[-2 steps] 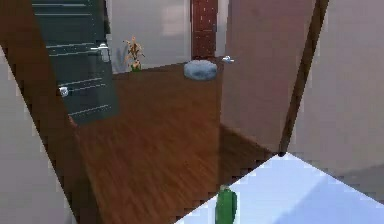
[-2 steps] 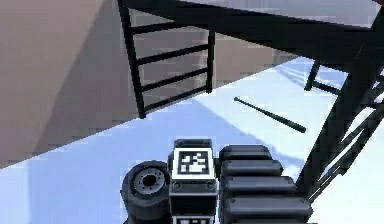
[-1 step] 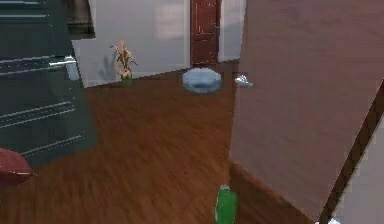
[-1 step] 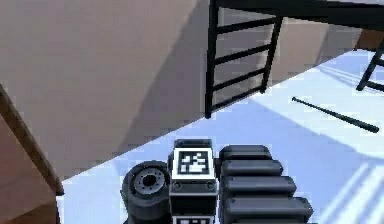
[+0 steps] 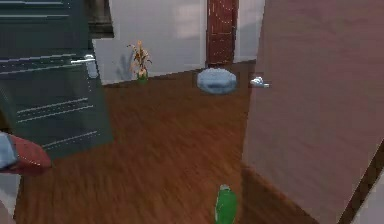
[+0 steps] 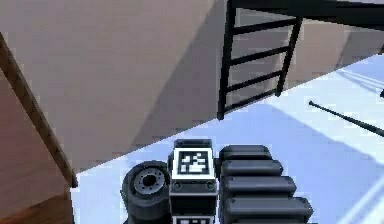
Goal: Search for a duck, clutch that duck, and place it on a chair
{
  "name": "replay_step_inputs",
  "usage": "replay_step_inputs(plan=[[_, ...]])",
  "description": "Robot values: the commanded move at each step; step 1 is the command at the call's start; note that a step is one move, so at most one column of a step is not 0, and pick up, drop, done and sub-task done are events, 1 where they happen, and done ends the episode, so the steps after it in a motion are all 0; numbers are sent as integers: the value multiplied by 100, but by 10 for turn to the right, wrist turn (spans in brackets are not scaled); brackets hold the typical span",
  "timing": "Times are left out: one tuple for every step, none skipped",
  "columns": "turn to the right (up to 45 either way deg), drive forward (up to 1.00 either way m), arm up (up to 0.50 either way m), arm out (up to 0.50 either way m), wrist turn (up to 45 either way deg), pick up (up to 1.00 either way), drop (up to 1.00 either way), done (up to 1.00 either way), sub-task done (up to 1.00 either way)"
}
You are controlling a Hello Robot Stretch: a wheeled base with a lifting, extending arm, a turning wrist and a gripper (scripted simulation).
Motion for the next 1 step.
replay_step_inputs(plan=[[0, 100, 0, 0, 0, 0, 0, 0, 0]])
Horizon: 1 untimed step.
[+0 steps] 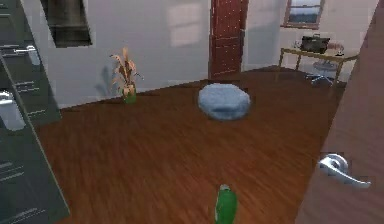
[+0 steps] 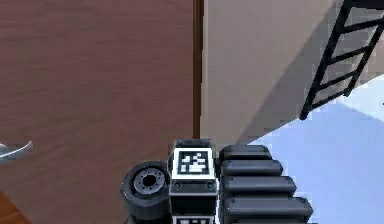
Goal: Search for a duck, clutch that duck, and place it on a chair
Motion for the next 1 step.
replay_step_inputs(plan=[[0, 55, 0, 0, 0, 0, 0, 0, 0]])
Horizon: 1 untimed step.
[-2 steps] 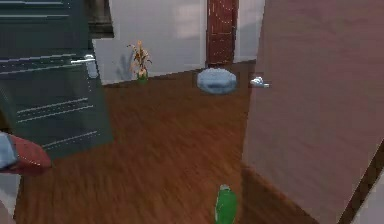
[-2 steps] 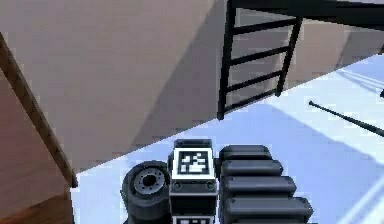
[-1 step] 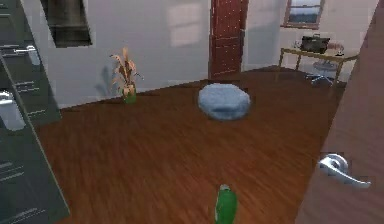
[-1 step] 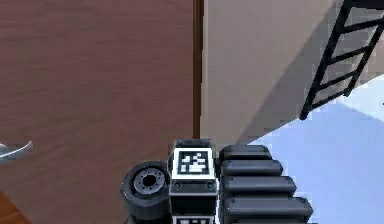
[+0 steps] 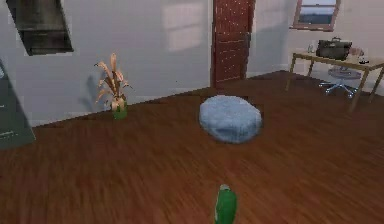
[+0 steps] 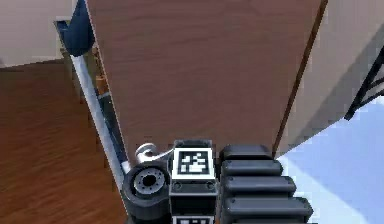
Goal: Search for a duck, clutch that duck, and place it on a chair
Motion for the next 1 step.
replay_step_inputs(plan=[[180, 0, 0, 0, 0, 0, 0, 0, 0]])
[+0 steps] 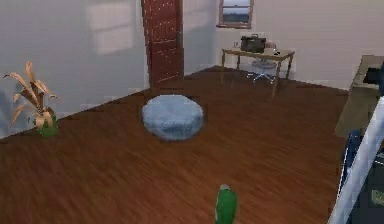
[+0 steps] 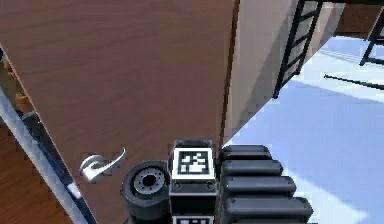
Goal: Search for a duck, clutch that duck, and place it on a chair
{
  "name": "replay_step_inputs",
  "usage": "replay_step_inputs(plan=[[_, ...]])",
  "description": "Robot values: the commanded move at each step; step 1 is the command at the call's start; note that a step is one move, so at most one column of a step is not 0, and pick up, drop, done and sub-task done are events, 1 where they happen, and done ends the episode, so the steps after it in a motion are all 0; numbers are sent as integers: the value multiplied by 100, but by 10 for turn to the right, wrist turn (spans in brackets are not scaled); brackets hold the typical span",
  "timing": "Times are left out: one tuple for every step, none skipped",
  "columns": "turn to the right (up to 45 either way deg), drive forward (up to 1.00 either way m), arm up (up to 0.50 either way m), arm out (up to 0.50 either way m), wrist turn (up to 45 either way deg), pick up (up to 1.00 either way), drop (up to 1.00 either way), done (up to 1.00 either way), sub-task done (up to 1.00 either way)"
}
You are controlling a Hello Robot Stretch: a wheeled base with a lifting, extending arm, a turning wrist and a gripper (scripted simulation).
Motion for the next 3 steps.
replay_step_inputs(plan=[[0, 65, 0, 0, 0, 0, 0, 0, 0], [360, 0, 0, 0, 0, 0, 0, 0, 0], [0, 100, 0, 0, 0, 0, 0, 0, 0]])
